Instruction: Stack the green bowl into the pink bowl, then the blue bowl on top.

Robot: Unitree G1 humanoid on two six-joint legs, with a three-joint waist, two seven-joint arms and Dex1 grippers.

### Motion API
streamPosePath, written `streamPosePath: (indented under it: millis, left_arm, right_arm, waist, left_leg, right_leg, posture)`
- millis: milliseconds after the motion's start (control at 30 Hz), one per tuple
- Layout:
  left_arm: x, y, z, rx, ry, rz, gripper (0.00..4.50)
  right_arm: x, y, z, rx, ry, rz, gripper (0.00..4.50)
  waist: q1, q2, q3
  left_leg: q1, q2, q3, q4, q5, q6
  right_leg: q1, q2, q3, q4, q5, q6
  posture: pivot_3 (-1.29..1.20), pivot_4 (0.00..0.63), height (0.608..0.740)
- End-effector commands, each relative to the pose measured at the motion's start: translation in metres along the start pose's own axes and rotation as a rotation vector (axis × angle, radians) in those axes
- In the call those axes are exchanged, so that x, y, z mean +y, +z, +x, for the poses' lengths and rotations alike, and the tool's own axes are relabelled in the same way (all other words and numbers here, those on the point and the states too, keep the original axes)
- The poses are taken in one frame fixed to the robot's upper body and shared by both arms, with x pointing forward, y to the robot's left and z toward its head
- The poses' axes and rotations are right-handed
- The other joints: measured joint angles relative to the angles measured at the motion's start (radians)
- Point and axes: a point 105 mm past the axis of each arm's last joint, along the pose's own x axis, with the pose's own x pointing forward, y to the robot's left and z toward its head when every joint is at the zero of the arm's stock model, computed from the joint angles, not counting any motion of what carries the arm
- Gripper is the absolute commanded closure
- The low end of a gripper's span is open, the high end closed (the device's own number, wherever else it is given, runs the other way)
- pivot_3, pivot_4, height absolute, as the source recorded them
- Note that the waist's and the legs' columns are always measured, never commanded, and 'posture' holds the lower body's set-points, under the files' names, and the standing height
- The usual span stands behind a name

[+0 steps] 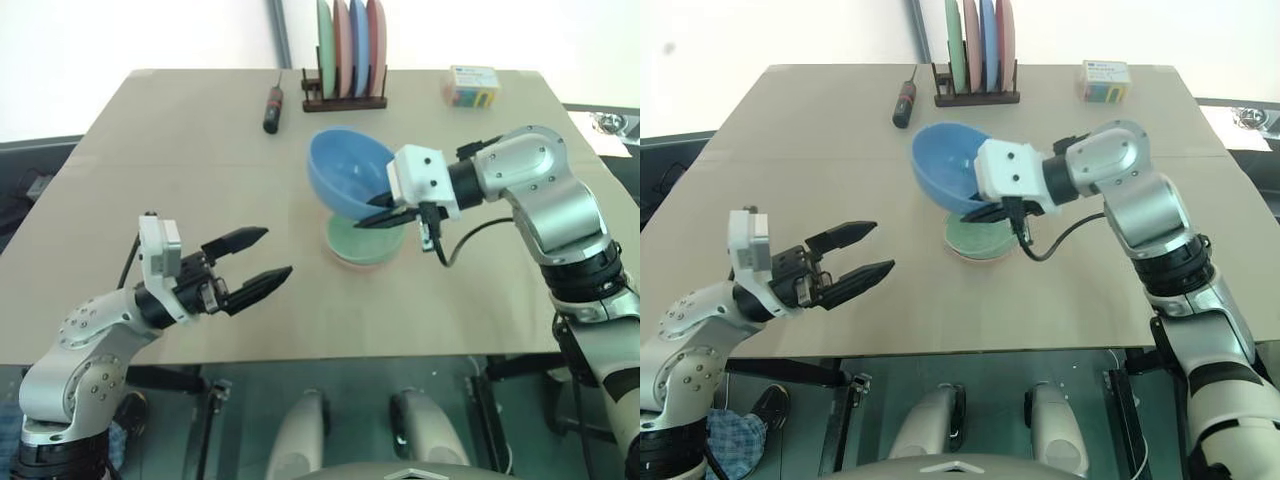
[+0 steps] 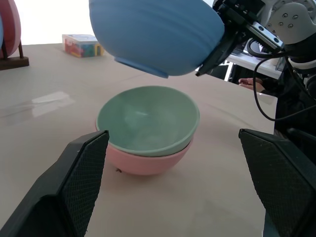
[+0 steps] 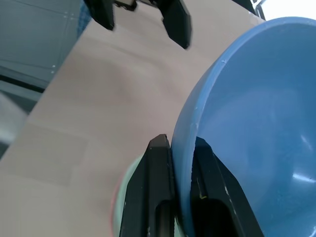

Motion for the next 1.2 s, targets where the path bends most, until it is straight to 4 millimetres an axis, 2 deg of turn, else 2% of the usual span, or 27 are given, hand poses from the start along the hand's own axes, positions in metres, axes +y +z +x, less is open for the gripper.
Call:
streamPosePath:
  millis: [33,67,100,133,200,300,367,433,533,667,767,933,1200]
  left_arm:
    - [-0.001,0.005,0.000,0.003,-0.011,0.041,0.00]
    - [0.000,0.004,0.000,0.007,-0.008,0.046,0.00]
    - [0.002,0.003,-0.001,0.017,0.005,0.054,0.00]
    - [0.003,0.002,-0.001,0.025,0.018,0.063,0.00]
    - [0.007,-0.001,-0.001,0.047,0.059,0.084,0.00]
    - [0.009,-0.008,-0.004,0.091,0.116,0.062,0.00]
    - [0.009,-0.011,-0.007,0.113,0.160,0.058,0.00]
    - [0.007,-0.015,-0.013,0.137,0.190,0.066,0.00]
    - [0.004,-0.020,-0.019,0.152,0.222,0.055,0.00]
    - [0.001,-0.023,-0.024,0.169,0.238,0.063,0.00]
    - [-0.002,-0.025,-0.030,0.185,0.250,0.067,0.00]
    - [-0.001,-0.027,-0.040,0.210,0.282,0.076,0.00]
    - [0.007,-0.025,-0.047,0.215,0.321,0.102,0.00]
  right_arm:
    - [-0.003,0.003,-0.006,0.013,-0.034,-0.024,2.72]
    - [-0.007,0.001,-0.007,0.016,-0.055,-0.023,2.39]
    - [-0.012,-0.001,-0.010,0.022,-0.087,-0.022,1.80]
    - [-0.016,-0.003,-0.012,0.028,-0.113,-0.019,1.57]
    - [-0.024,-0.009,-0.020,0.026,-0.178,0.026,0.80]
    - [-0.027,-0.028,-0.041,-0.031,-0.279,0.208,0.80]
    - [-0.017,-0.047,-0.061,-0.084,-0.350,0.322,0.80]
    - [0.002,-0.063,-0.080,-0.142,-0.398,0.419,0.80]
    - [0.035,-0.089,-0.101,-0.109,-0.405,0.516,0.80]
    - [0.065,-0.111,-0.127,-0.084,-0.458,0.610,0.80]
    - [0.083,-0.123,-0.143,-0.071,-0.511,0.661,0.80]
    - [0.101,-0.129,-0.156,-0.101,-0.557,0.659,0.80]
    - [0.109,-0.140,-0.164,-0.076,-0.585,0.664,0.80]
  waist:
    - [-0.001,0.000,0.000]
    - [-0.001,0.000,0.000]
    - [-0.002,0.000,0.000]
    - [-0.002,0.000,0.000]
    - [-0.002,0.000,0.000]
    - [0.001,-0.001,0.000]
    - [0.007,-0.003,-0.002]
    - [0.013,-0.004,-0.003]
    - [0.021,-0.003,-0.002]
    - [0.019,-0.003,-0.002]
    - [0.017,-0.003,-0.002]
    - [0.018,-0.004,-0.002]
    - [0.019,-0.004,-0.002]
  left_leg:
    - [0.000,0.000,0.000,0.000,0.000,0.000]
    - [0.000,0.000,0.000,0.000,0.000,0.000]
    - [0.000,0.000,0.000,0.000,0.000,0.000]
    - [0.000,0.000,0.000,0.000,0.000,0.000]
    - [0.000,0.000,0.000,0.000,0.000,0.000]
    - [-0.001,0.000,0.001,0.000,0.000,0.000]
    - [-0.001,0.000,-0.001,-0.001,0.000,0.000]
    - [-0.002,-0.001,0.000,-0.001,0.000,0.000]
    - [-0.002,-0.001,0.001,-0.002,0.000,0.001]
    - [0.001,0.000,0.002,-0.002,0.000,0.001]
    - [0.002,0.001,0.003,-0.001,0.000,0.001]
    - [0.001,0.001,0.004,0.000,0.000,0.001]
    - [0.001,0.001,0.004,0.000,0.000,0.001]
  right_leg:
    - [0.000,0.000,0.000,0.000,0.000,0.000]
    - [0.000,0.000,0.000,0.000,0.000,0.001]
    - [0.000,0.000,0.000,0.000,0.001,0.001]
    - [0.000,0.000,0.000,0.000,0.001,0.002]
    - [0.000,0.000,0.000,0.000,0.001,0.002]
    - [0.000,0.000,0.000,0.000,0.001,0.002]
    - [0.000,0.000,0.000,-0.001,0.001,0.002]
    - [0.001,-0.001,0.000,-0.003,0.001,0.002]
    - [0.000,-0.002,0.001,-0.004,0.001,0.002]
    - [0.000,-0.001,0.001,-0.002,-0.001,-0.001]
    - [0.001,0.000,0.002,-0.002,-0.001,-0.001]
    - [0.001,0.000,0.003,-0.002,-0.002,0.000]
    - [0.001,0.000,0.003,-0.002,-0.003,0.002]
  posture:
    - [0.00,0.150,0.740]
    - [0.00,0.150,0.740]
    - [0.00,0.150,0.740]
    - [0.00,0.150,0.740]
    - [0.00,0.150,0.740]
    - [0.00,0.150,0.740]
    - [0.00,0.150,0.740]
    - [0.00,0.150,0.740]
    - [0.00,0.150,0.740]
    - [0.00,0.150,0.740]
    - [0.00,0.150,0.740]
    - [0.00,0.150,0.740]
    - [0.00,0.150,0.740]
